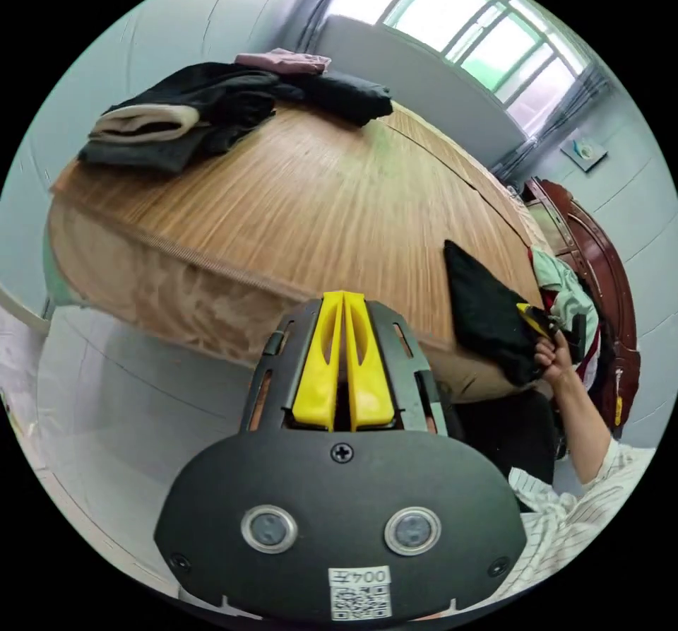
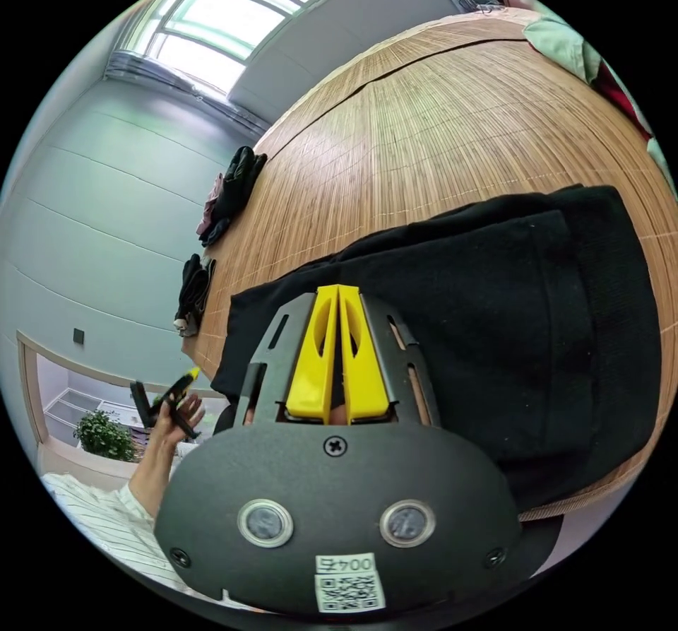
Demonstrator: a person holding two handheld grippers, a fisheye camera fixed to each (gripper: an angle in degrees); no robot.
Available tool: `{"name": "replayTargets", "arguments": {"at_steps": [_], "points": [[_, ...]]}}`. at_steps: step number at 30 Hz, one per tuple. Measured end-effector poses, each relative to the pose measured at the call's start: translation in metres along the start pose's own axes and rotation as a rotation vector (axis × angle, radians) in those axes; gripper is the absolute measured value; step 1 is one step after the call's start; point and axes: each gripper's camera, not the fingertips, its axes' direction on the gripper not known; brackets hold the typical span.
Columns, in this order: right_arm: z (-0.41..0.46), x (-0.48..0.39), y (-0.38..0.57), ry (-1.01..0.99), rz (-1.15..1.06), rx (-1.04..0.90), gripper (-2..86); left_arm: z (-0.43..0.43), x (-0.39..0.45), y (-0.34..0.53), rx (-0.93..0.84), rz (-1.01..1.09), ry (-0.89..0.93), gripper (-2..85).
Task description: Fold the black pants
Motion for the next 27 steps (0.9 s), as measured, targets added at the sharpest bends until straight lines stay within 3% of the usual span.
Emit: {"name": "replayTargets", "arguments": {"at_steps": [5,8,12,15,17,19,21,25,27], "points": [[0.008,-0.049,0.001,0.011,-0.081,0.017,-0.7,0.007,-0.128,0.158,-0.196,-0.442,-0.032,0.1],[0.037,-0.100,-0.001,-0.037,-0.178,-0.021,-0.7,-0.001,-0.148,0.205,-0.221,-0.511,-0.097,0.1],[0.096,-0.151,-0.009,-0.028,-0.273,-0.108,-0.7,-0.013,-0.128,0.176,-0.151,-0.393,-0.076,0.1],[0.145,-0.144,-0.022,0.024,-0.194,-0.241,-0.7,-0.025,-0.105,0.137,-0.074,-0.288,-0.045,0.1],[0.119,-0.144,-0.027,-0.097,-0.148,-0.130,-0.7,-0.034,-0.087,0.115,-0.029,-0.232,-0.008,0.1],[0.100,-0.155,-0.022,-0.058,-0.231,-0.019,-0.7,-0.041,-0.062,0.093,0.018,-0.163,0.019,0.1],[0.127,-0.147,-0.026,0.125,-0.219,-0.144,-0.7,-0.047,-0.019,0.059,0.065,-0.048,0.037,0.1],[0.101,-0.131,-0.029,-0.025,-0.173,-0.082,-0.7,-0.053,0.055,0.006,0.153,0.092,0.138,0.1],[0.083,-0.133,-0.028,0.021,-0.214,-0.068,-0.7,-0.040,0.108,-0.035,0.110,0.142,0.228,0.1]]}}
